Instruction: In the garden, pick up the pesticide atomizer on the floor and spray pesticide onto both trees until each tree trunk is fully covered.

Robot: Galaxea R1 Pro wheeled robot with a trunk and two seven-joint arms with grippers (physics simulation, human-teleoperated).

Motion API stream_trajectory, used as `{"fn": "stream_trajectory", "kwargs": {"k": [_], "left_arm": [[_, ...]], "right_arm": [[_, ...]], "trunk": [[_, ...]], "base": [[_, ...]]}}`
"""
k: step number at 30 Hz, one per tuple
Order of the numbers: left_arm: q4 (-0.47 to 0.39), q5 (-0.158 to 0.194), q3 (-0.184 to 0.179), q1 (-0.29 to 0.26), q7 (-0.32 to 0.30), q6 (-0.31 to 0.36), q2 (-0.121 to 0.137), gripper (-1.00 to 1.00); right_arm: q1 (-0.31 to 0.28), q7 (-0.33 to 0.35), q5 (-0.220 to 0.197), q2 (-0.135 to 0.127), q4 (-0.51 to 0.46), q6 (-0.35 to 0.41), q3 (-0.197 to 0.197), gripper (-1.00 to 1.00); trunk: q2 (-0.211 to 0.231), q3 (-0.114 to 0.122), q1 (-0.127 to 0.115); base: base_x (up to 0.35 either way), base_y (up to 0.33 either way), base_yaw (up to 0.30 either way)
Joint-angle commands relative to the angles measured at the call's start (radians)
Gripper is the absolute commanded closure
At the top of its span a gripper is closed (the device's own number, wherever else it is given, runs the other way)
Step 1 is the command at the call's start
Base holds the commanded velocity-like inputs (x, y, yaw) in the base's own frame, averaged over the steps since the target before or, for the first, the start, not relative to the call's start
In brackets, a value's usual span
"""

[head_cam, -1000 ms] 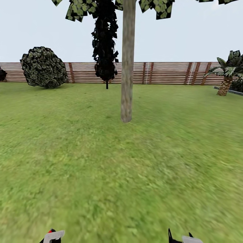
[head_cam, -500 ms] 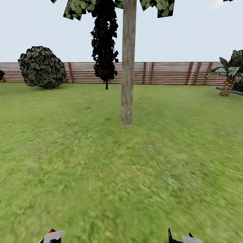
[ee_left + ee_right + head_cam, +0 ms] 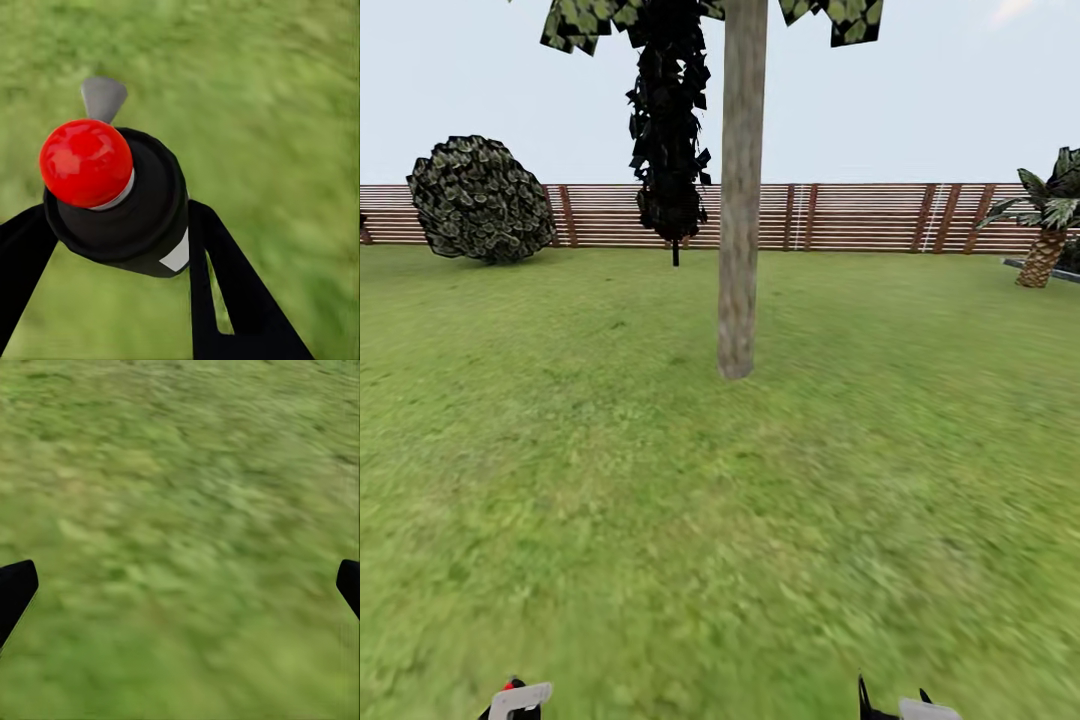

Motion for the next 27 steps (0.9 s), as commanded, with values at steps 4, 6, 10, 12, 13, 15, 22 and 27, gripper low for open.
{"fn": "stream_trajectory", "kwargs": {"k": [4, 6, 10, 12, 13, 15, 22, 27], "left_arm": [[0.001, 0.009, -0.002, -0.001, -0.001, -0.003, -0.001, 1.00], [0.001, 0.009, -0.002, -0.001, -0.001, -0.003, -0.001, 1.00], [0.001, 0.009, -0.002, -0.001, -0.001, -0.003, -0.001, 1.00], [0.001, 0.009, -0.002, -0.001, -0.001, -0.003, -0.001, 1.00], [0.001, 0.009, -0.002, -0.001, -0.001, -0.003, -0.001, 1.00], [0.001, 0.009, -0.002, -0.001, -0.001, -0.003, -0.001, 1.00], [0.001, 0.009, -0.002, -0.001, -0.001, -0.003, -0.001, 1.00], [0.001, 0.009, -0.002, -0.001, -0.001, -0.003, -0.001, 1.00]], "right_arm": [[-0.001, 0.002, 0.001, 0.000, 0.001, -0.003, -0.005, -1.00], [-0.001, 0.002, 0.001, 0.000, 0.001, -0.003, -0.005, -1.00], [-0.001, 0.002, 0.001, 0.000, 0.001, -0.003, -0.005, -1.00], [-0.001, 0.002, 0.001, 0.000, 0.001, -0.003, -0.005, -1.00], [-0.001, 0.002, 0.001, 0.000, 0.001, -0.003, -0.005, -1.00], [-0.001, 0.002, 0.001, 0.000, 0.001, -0.003, -0.005, -1.00], [-0.001, 0.002, 0.001, 0.000, 0.001, -0.003, -0.005, -1.00], [-0.001, 0.002, 0.001, 0.000, 0.001, -0.003, -0.005, -1.00]], "trunk": [[0.000, -0.001, 0.000], [0.000, -0.001, 0.000], [0.000, -0.001, 0.000], [0.000, -0.001, 0.000], [0.000, -0.001, 0.000], [0.000, -0.001, 0.000], [0.000, -0.001, 0.000], [0.000, -0.001, 0.000]], "base": [[0.341, 0.000, 0.000], [0.341, 0.000, 0.000], [0.341, 0.000, 0.000], [0.341, 0.000, 0.000], [0.341, 0.000, 0.000], [0.341, 0.000, 0.000], [0.341, 0.000, 0.000], [0.341, 0.000, 0.000]]}}
